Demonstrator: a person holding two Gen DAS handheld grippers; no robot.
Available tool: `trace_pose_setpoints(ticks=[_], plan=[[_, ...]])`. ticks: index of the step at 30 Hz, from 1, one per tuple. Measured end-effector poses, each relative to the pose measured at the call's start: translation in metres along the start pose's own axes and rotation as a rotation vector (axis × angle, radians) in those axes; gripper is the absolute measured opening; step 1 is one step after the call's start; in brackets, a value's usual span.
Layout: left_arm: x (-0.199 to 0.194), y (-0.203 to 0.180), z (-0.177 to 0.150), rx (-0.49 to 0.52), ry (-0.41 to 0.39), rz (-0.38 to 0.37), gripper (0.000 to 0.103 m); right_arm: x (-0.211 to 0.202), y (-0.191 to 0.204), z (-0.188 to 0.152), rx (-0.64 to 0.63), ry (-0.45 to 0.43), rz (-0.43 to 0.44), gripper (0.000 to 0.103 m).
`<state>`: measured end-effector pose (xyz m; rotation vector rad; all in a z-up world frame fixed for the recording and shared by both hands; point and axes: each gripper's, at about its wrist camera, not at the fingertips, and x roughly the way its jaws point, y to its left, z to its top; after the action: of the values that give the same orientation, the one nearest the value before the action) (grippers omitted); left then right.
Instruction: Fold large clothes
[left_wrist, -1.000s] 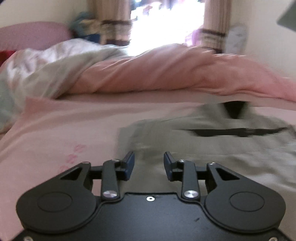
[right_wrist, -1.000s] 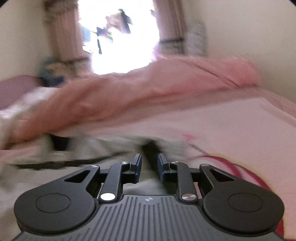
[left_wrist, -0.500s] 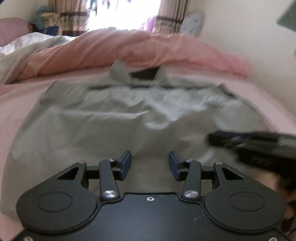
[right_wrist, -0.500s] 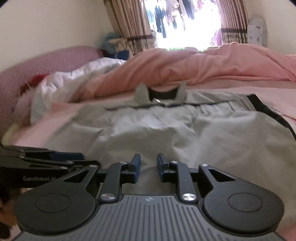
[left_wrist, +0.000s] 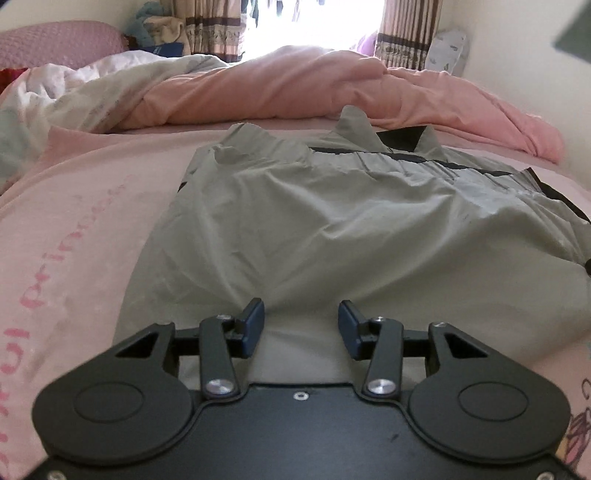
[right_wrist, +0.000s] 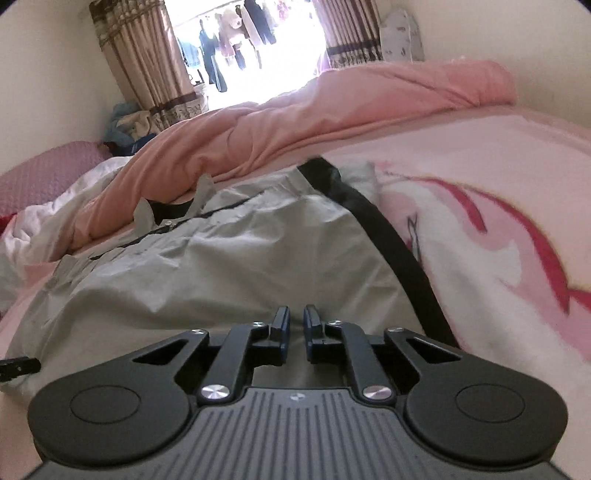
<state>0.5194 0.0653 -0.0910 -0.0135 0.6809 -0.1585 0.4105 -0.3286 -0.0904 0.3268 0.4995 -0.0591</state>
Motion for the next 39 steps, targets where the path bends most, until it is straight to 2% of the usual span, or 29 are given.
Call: trace_pose_setpoints(ticks=[3,5,8,10,14,16,20,23,25,27,30,32,34,39], plan=[[0.000,-0.004,0.006,0.014,0.023,0.014,0.047,0.000,0.009,0.002,-0.035,0.003,-0.036,0.011],[-0.008,-0.001,0.014,-0.002,0.037,0.016,0.047,-0.011,0.007,0.010,-0.003,0.018,-0.037,0.020],[-0.031,0.014,0.015,-0.014,-0.017,0.046,0.054,-0.031,-0.001,0.016,0.010,-0.032,-0.066,0.028],[-0.039,0.027,0.013,-0.039,-0.018,0.051,0.054,-0.038,-0.010,0.017,0.001,-0.046,-0.099,0.030],[-0.032,0.045,-0.001,-0.075,0.041,0.066,0.054,-0.031,-0.030,0.011,0.031,-0.001,-0.145,0.030],[-0.029,0.048,-0.009,-0.075,0.037,0.070,0.059,-0.025,-0.039,0.004,0.042,0.020,-0.138,0.030],[-0.025,0.047,-0.013,-0.083,0.019,0.081,0.065,-0.020,-0.045,-0.004,0.046,-0.005,-0.124,0.030],[-0.025,0.047,-0.010,-0.090,0.026,0.085,0.066,-0.020,-0.044,-0.003,0.041,0.005,-0.136,0.030],[-0.027,0.047,-0.006,-0.102,0.039,0.093,0.062,-0.024,-0.037,0.003,0.047,0.016,-0.163,0.031],[-0.030,0.043,0.002,-0.106,0.029,0.102,0.060,-0.029,-0.020,0.012,0.019,-0.013,-0.151,0.032],[-0.035,0.025,0.026,-0.082,-0.034,0.066,0.060,-0.029,0.013,0.028,-0.010,-0.054,-0.052,0.032],[-0.030,0.008,0.040,-0.054,-0.059,0.034,0.060,-0.018,0.039,0.036,-0.041,-0.046,0.019,0.032],[-0.019,-0.011,0.052,-0.014,-0.065,0.012,0.060,0.000,0.067,0.039,-0.107,-0.039,0.045,0.032],[0.017,-0.039,0.061,0.039,-0.014,-0.017,0.061,0.045,0.096,0.035,-0.156,0.023,0.086,0.032]])
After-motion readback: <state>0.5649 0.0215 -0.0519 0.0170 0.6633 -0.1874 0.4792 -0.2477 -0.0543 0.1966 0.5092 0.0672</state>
